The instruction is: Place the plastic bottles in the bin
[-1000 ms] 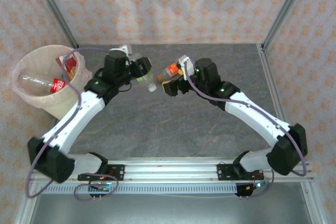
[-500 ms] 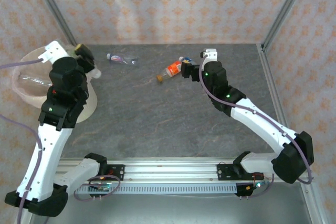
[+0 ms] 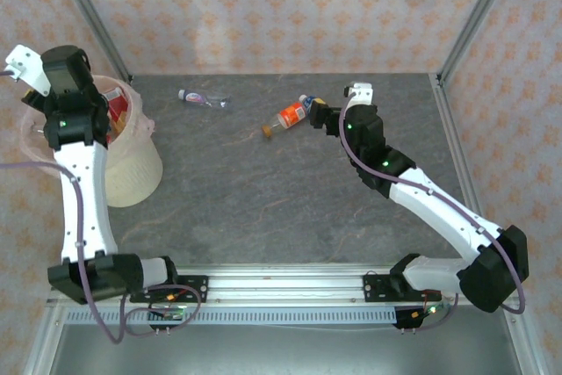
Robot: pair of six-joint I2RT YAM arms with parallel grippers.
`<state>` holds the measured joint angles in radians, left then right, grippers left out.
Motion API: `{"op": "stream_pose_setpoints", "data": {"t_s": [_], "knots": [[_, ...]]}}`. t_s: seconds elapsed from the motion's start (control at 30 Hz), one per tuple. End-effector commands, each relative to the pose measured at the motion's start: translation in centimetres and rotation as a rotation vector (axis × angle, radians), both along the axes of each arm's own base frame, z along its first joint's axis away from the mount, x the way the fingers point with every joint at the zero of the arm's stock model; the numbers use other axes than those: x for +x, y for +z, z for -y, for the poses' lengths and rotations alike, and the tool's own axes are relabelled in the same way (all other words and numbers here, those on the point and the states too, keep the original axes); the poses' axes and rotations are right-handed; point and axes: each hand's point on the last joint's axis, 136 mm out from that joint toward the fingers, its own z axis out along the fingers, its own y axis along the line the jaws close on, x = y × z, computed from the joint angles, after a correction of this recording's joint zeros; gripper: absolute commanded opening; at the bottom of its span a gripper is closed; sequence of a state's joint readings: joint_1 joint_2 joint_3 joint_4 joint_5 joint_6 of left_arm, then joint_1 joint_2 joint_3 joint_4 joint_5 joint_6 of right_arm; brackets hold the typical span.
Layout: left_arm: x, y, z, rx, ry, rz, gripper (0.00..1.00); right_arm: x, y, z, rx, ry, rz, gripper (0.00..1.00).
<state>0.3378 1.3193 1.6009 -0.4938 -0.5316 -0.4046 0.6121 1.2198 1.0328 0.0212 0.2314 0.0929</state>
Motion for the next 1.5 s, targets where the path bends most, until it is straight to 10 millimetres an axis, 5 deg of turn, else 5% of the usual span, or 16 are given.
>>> {"op": "stream_pose_setpoints", "data": {"t_s": [0.0,0.17,0.37,0.53,0.73,1.1,1.3,1.47], "knots": [[0.0,-0.5,-2.1,-0.038,0.062,-0.003,0.66,-0.5,0.3,0.5,-0.002,0.0,0.009,0.99],[1.4,-3.0,-4.7,-0.073,0.11,-0.042,0.66,-0.5,0.4,0.5,-0.004,0.002,0.012,0.99],[2.5,-5.4,-5.1,-0.139,0.113,-0.124,0.69,-0.5,0.3,0.7,-0.011,-0.006,0.009,0.99],[2.8,-3.6,-3.2,-0.19,-0.004,-0.075,0.82,-0.4,0.5,0.5,-0.013,-0.001,0.009,0.99],[4.0,-0.9,1.8,-0.172,-0.192,-0.048,1.0,0.4,0.5,1.7,0.043,-0.106,0.011,0.99],[10.2,-1.0,15.4,-0.104,-0.447,-0.117,1.0,0.6,-0.3,4.2,0.098,-0.205,-0.043,0.99],[14.4,-3.1,22.0,-0.126,-0.524,-0.139,1.0,0.3,-1.4,5.2,0.101,-0.229,-0.034,0.99],[18.1,-7.3,26.2,-0.244,-0.597,-0.156,1.0,-1.0,-1.0,6.3,0.097,-0.235,-0.024,0.99]]}}
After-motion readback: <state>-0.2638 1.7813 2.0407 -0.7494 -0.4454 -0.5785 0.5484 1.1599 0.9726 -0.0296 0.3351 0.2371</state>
